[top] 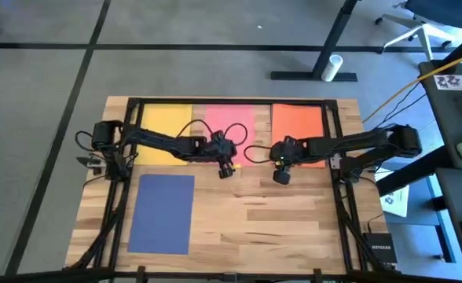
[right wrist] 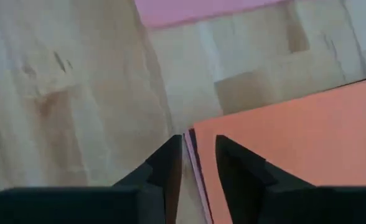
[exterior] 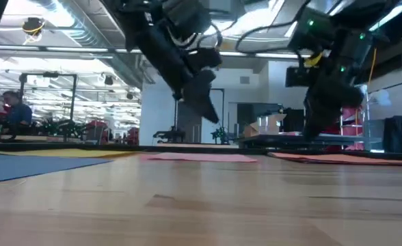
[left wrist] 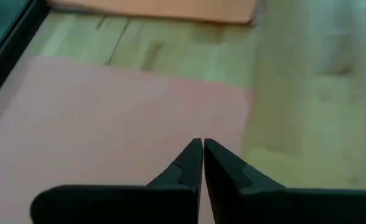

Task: Organize paper
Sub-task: Move the orange paper to the bottom center of the table

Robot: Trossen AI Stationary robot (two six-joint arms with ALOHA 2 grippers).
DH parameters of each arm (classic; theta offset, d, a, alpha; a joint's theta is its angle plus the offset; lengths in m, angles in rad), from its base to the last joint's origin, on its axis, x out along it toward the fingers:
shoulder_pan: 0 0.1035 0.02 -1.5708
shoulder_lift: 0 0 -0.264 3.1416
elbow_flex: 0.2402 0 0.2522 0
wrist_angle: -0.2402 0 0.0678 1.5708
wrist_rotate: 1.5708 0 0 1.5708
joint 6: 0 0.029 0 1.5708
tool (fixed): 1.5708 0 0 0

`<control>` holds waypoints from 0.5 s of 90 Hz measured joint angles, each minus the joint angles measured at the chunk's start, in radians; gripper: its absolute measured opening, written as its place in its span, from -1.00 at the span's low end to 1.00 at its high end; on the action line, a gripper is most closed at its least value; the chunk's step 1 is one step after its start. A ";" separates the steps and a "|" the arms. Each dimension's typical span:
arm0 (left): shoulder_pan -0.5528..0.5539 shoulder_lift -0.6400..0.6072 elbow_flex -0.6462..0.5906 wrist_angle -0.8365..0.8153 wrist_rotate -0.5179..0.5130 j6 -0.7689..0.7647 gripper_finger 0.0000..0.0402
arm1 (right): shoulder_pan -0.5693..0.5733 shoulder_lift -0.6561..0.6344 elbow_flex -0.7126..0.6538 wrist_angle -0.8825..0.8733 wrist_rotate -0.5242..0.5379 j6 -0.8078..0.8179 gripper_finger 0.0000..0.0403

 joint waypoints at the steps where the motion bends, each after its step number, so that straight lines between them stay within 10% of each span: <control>1: -0.002 0.000 0.000 0.002 0.000 0.000 -1.00 | 0.000 0.004 0.000 0.001 0.002 -0.002 -0.56; 45: -0.002 0.000 -0.161 0.187 -0.003 -0.087 -1.00 | 0.000 0.084 0.000 0.034 0.028 -0.021 -0.56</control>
